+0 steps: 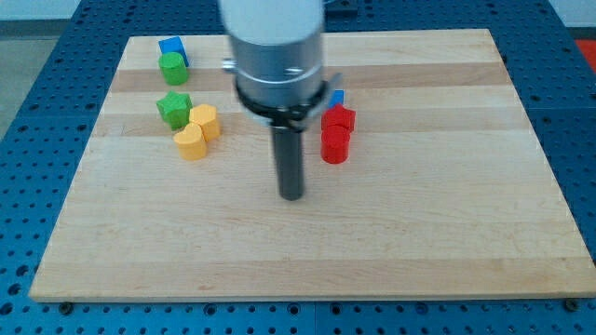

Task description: Slide the red circle towards top

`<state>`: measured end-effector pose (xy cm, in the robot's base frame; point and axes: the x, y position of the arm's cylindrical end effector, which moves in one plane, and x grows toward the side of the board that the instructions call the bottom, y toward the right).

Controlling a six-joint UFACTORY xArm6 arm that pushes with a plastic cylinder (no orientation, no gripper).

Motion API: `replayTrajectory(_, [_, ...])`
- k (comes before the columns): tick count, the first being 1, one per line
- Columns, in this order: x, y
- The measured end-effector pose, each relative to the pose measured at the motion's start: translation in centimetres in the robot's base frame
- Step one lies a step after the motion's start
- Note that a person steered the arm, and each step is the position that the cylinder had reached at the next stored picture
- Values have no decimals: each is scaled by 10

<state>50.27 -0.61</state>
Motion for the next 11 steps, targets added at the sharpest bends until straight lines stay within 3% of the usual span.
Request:
replayTrajectory(3, [-37, 56])
replayTrajectory(6, [-78, 17])
replayTrajectory(8, [-79, -38])
replayTrajectory(11, [-121, -56])
